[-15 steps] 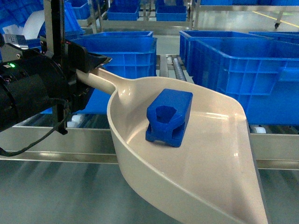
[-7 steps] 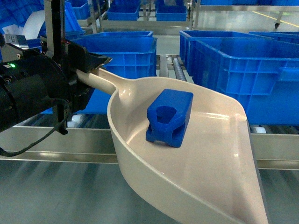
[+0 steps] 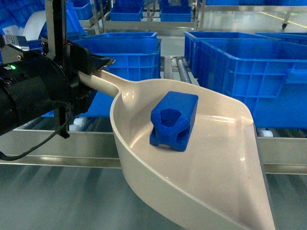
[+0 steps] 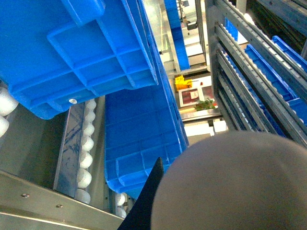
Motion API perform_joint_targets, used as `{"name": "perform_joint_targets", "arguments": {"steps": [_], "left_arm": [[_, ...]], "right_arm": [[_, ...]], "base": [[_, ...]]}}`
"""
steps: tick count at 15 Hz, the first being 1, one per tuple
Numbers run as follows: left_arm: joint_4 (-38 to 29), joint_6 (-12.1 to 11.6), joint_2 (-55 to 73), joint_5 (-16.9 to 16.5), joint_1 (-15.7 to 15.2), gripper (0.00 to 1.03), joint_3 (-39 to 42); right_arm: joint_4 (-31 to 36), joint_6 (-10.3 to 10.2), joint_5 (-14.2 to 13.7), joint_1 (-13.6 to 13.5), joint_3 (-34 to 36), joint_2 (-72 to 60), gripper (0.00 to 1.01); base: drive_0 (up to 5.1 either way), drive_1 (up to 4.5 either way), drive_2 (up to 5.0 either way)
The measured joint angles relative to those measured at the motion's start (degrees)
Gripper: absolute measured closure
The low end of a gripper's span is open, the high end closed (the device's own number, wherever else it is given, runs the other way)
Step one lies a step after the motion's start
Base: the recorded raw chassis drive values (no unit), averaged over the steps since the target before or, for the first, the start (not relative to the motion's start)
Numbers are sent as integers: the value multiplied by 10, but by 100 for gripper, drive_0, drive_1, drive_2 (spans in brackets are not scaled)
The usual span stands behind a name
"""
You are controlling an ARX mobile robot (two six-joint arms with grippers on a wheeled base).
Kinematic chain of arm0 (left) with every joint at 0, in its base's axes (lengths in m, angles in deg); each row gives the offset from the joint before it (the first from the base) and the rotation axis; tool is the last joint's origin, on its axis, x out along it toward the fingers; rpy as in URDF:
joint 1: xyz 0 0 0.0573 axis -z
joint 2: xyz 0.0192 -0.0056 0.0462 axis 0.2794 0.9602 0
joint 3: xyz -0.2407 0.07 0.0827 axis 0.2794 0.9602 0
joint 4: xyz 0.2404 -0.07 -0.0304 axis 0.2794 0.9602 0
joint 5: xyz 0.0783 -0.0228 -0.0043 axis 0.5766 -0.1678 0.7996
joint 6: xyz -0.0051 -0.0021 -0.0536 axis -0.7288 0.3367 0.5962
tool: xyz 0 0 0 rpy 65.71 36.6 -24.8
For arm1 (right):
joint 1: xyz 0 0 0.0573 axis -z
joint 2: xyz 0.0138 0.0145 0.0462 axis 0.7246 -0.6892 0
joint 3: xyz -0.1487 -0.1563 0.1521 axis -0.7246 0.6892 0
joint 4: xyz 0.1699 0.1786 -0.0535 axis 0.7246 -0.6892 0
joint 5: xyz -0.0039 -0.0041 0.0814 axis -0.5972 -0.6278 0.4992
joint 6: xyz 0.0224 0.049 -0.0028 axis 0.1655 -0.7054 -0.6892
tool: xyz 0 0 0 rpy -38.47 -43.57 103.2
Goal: Place part in tray to right shelf
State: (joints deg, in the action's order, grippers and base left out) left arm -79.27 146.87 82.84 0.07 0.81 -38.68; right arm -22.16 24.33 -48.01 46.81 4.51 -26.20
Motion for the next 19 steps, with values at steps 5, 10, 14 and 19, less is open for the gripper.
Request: {"name": "perform_joint_targets", "arguments": {"steps": [5, 10, 14, 19], "left_arm": [[0, 0, 0, 0, 0, 91, 0], [0, 0, 0, 0, 0, 91, 0], [54, 61, -115, -15, -15, 91, 82], [125, 61, -172, 11, -88, 91, -40]], "right_arm": [[0, 0, 0, 0, 0, 0, 3], [0, 0, 0, 0, 0, 0, 3], [0, 0, 0, 0, 0, 0, 3], [0, 0, 0, 0, 0, 0, 3]], "base": [[0, 0, 0], [0, 0, 0], [0, 0, 0], [0, 0, 0]]}}
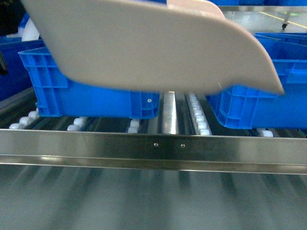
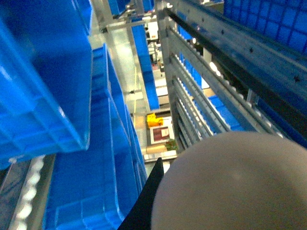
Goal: Place part in tray to right shelf
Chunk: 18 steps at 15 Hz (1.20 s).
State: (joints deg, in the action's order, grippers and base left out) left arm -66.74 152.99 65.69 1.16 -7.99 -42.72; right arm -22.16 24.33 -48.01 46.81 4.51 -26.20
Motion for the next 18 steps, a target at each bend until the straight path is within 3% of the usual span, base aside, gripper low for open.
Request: {"name": "perform_joint_targets", "arguments": {"steps": [4, 7, 10, 13, 15, 18], "left_arm": [[46, -27, 71, 38, -41, 91, -139], [99, -64, 156, 99, -90, 91, -292], [191, -139, 246, 198, -101, 91, -418], [250, -267, 299, 318, -94, 91, -544], [240, -329, 300, 352, -95, 91, -565], [238, -387, 299, 362, -96, 91, -565]], "right_arm": [[0, 0, 0, 0, 0, 0, 3], [0, 0, 0, 0, 0, 0, 3], [0, 0, 0, 0, 0, 0, 3], [0, 0, 0, 0, 0, 0, 3], [0, 0, 0, 0, 0, 0, 3], [0, 0, 0, 0, 0, 0, 3]], "base": [[0, 0, 0], [0, 0, 0], [0, 0, 0], [0, 0, 0], [0, 0, 0], [0, 0, 0]]}}
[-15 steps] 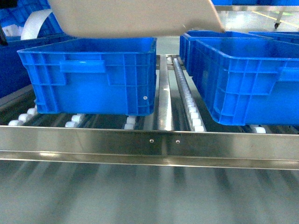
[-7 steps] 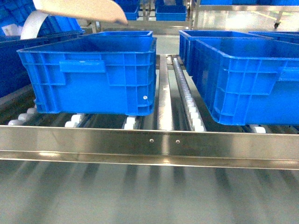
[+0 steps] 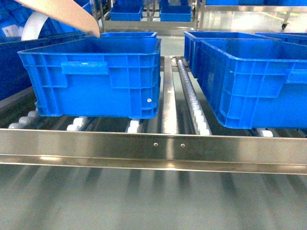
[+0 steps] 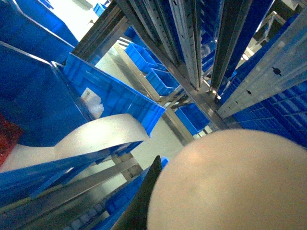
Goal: Place part in tray to right shelf
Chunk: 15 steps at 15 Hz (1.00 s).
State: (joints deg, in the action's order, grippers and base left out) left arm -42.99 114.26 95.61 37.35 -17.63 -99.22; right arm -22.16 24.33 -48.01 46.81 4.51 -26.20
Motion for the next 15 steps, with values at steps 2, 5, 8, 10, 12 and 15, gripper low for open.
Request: {"name": "perform_joint_targets", "arguments": {"steps": [2, 5, 8, 10, 12, 15], "left_arm": [[-3, -15, 0, 3, 0, 91, 0], [-9, -2, -10, -14, -2, 91, 26], [-14, 68, -68, -72, -13, 91, 122], [-54, 152, -136, -120, -22, 91, 214], [-86, 229, -242, -150, -28, 91, 330], [-111, 252, -519, -222, -1, 91, 629]], "right_arm": [[0, 0, 0, 0, 0, 0, 3], [0, 0, 0, 0, 0, 0, 3], [0, 0, 0, 0, 0, 0, 3], [0, 0, 0, 0, 0, 0, 3], [0, 0, 0, 0, 0, 0, 3], [0, 0, 0, 0, 0, 0, 3]], "base": [[0, 0, 0], [0, 0, 0], [0, 0, 0], [0, 0, 0], [0, 0, 0], [0, 0, 0]]}}
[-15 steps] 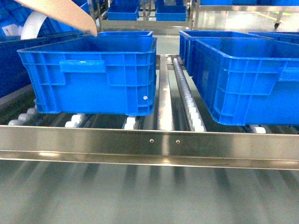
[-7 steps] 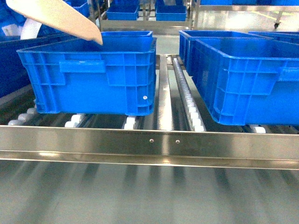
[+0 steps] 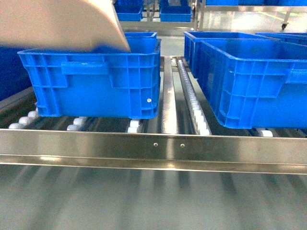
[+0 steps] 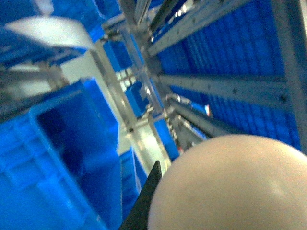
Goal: Place part in tray to right shelf
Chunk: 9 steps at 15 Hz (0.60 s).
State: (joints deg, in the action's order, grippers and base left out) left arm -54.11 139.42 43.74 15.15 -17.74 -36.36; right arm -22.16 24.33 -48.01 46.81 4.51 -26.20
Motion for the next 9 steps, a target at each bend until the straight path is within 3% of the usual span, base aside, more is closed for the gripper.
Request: {"name": "perform_joint_targets", "arguments": {"steps": [1, 3, 4, 5, 6, 7, 9], "left_arm": [[22, -10, -50, -10, 2, 91, 45], [67, -28, -204, 34, 15, 91, 116], [93, -45, -243, 23, 18, 91, 122], [195, -160, -272, -47, 17, 91, 94], [243, -285, -285, -76, 17, 91, 107], [250, -416, -298, -85, 19, 91, 154], [235, -628, -331, -81, 15, 91, 208]], "right_arm": [[0, 0, 0, 0, 0, 0, 3], [0, 0, 0, 0, 0, 0, 3], [-6, -3, 3, 0, 0, 2, 3], [-117, -48, 63, 0, -9, 49, 15], [-165, -87, 99, -2, -6, 92, 25], [-145, -122, 105, -4, 10, 110, 38], [-219, -150, 106, -4, 38, 156, 69]], "base": [[0, 0, 0], [0, 0, 0], [0, 0, 0], [0, 0, 0], [0, 0, 0], [0, 0, 0], [0, 0, 0]]}}
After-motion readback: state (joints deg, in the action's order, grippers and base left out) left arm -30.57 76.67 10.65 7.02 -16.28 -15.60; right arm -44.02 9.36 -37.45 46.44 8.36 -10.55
